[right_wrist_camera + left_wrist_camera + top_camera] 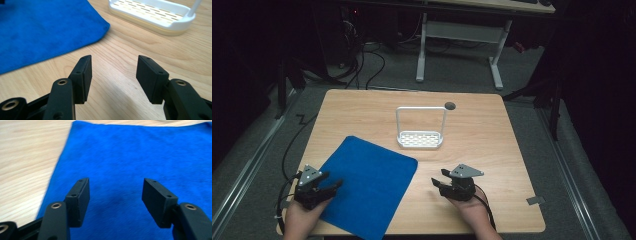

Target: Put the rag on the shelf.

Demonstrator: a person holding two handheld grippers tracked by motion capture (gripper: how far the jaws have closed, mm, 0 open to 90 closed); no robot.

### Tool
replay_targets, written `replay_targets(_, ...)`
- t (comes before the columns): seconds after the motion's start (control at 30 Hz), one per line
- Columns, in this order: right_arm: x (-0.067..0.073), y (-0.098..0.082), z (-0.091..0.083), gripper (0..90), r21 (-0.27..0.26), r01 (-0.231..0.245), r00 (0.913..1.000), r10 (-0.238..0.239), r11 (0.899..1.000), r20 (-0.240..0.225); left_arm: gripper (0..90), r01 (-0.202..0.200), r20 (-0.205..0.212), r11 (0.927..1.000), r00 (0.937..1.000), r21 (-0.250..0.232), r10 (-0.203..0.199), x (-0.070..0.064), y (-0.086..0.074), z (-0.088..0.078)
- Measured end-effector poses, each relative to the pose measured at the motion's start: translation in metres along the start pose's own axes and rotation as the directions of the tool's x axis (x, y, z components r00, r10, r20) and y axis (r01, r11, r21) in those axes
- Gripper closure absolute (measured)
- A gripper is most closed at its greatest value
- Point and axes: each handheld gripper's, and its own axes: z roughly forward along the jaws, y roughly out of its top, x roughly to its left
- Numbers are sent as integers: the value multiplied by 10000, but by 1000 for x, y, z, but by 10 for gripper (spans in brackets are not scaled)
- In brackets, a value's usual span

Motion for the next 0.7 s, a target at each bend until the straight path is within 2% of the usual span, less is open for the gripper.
replay_targets(0.13,1,-2,-1,463,107,221,9997,-221,9997,50,417,174,215,9996,9996,236,-179,-1,0,9)
replay_targets(0.2,2,-2,-2,471,-43,249,9997,-248,9997,82,439,145,123,9995,9998,295,-148,-2,2,10)
replay_targets(0.3,1,-1,-3,465,-102,220,9997,-219,9997,51,438,254,251,9995,9994,166,-258,-2,3,8)
replay_targets(0.43,2,-1,-2,443,-148,209,9998,-209,9997,61,438,123,265,9999,9996,-7,-123,-4,3,4)
replay_targets(0.47,3,0,-1,480,-179,192,9998,-192,9997,2,438,133,274,9999,9995,-51,-131,-3,3,2)
replay_targets(0.57,4,1,-1,512,-196,313,9995,-311,9993,77,439,193,263,9998,9995,-34,-192,-2,2,2)
replay_targets(0.7,6,2,-1,548,-127,245,9997,-246,9996,-91,440,280,285,9995,9992,-124,-277,0,1,0)
